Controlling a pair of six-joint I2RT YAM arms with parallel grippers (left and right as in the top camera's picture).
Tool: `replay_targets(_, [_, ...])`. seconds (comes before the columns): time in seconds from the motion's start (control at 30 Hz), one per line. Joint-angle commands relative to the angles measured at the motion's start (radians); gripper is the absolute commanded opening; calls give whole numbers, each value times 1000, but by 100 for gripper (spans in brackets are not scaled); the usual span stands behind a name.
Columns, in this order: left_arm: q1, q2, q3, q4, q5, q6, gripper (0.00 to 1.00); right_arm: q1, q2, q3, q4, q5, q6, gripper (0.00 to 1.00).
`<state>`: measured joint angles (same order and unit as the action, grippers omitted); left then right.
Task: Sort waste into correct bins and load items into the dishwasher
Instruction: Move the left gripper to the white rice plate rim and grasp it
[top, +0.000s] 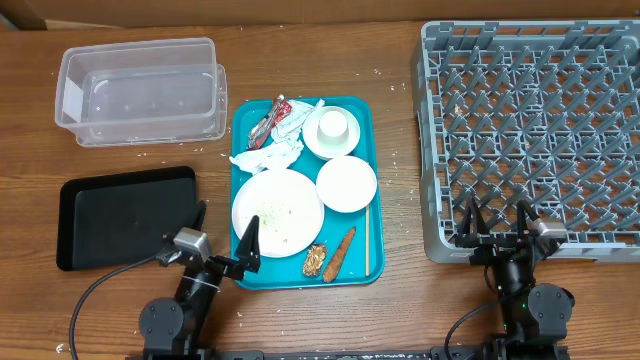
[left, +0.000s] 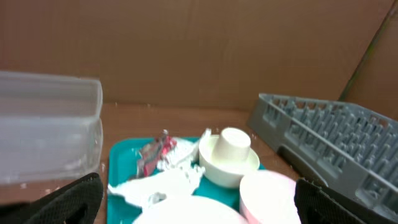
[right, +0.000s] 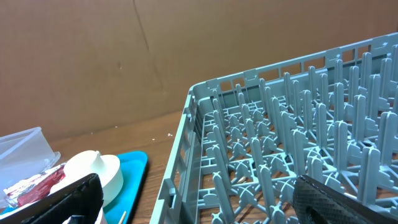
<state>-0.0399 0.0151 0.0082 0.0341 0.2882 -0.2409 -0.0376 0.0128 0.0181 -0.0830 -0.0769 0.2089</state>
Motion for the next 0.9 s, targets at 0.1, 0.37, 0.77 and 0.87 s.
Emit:
replay_targets(0.1, [-6, -11, -2, 104, 32, -93, 100, 3, -10, -10, 4, 8, -4, 100])
replay_targets(0.37, [-6, 32, 86, 146, 54, -132, 100, 3, -10, -10, 4, 8, -4, 100])
replay_targets(0.77, [-6, 780, 632, -243, 279, 39, 100, 3, -10, -10, 4, 8, -4, 100])
replay_targets(0.87, [-8, 993, 846, -473, 278, 100, 100, 3, -10, -10, 4, 8, -4, 100])
